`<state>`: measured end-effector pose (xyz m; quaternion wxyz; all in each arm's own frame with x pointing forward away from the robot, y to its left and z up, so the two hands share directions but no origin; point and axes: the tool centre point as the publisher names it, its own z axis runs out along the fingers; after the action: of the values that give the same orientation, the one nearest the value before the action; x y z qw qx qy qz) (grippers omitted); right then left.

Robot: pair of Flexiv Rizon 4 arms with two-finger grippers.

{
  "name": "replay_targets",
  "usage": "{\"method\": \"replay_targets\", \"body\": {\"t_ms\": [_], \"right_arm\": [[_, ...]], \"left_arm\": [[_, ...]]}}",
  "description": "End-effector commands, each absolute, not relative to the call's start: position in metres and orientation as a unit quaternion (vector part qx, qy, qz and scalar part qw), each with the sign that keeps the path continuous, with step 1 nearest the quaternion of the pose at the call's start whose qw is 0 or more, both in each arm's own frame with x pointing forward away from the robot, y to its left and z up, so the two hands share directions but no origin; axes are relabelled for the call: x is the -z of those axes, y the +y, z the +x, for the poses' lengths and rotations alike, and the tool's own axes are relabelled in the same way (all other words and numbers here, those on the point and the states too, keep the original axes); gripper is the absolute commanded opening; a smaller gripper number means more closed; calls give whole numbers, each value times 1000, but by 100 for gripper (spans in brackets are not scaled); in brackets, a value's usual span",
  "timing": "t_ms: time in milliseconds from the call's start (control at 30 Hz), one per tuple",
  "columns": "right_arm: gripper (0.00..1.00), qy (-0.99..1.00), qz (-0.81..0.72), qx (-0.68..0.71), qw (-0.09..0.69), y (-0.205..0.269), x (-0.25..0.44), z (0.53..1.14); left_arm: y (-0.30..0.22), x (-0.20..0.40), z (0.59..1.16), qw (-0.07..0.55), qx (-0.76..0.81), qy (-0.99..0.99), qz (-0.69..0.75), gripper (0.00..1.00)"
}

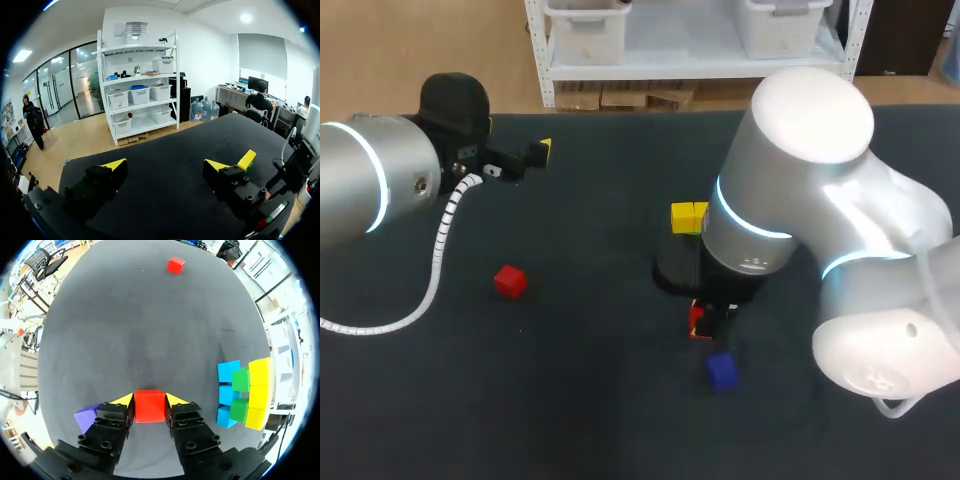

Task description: Place the blue cubes, place green cubes on the blue cubes, place the yellow cubes on the green cubes, then place the red cubes on the yellow cubes, and place purple cube on the red cubes.

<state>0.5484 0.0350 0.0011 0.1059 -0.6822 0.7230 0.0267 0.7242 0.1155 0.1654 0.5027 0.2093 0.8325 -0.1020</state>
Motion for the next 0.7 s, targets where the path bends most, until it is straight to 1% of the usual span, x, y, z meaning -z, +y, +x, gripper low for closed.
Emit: {"method": "replay_targets", "body": {"t_ms": [33,233,333,533,700], "right_arm": [[0,711,-695,-31,98,22,-20,538],[0,700,-706,-39,100,-3,-47,531],[0,698,-706,-38,113,-14,-67,531],[0,681,-718,-55,137,-22,-105,539],[0,653,-745,-58,126,-25,-125,556]], "left_arm": [[114,-164,723,507,99,831,206,100],[114,-164,723,507,99,831,206,100],[114,-164,723,507,99,831,206,100],[114,-164,723,507,99,831,206,100],[114,-164,723,507,99,831,206,100]]}}
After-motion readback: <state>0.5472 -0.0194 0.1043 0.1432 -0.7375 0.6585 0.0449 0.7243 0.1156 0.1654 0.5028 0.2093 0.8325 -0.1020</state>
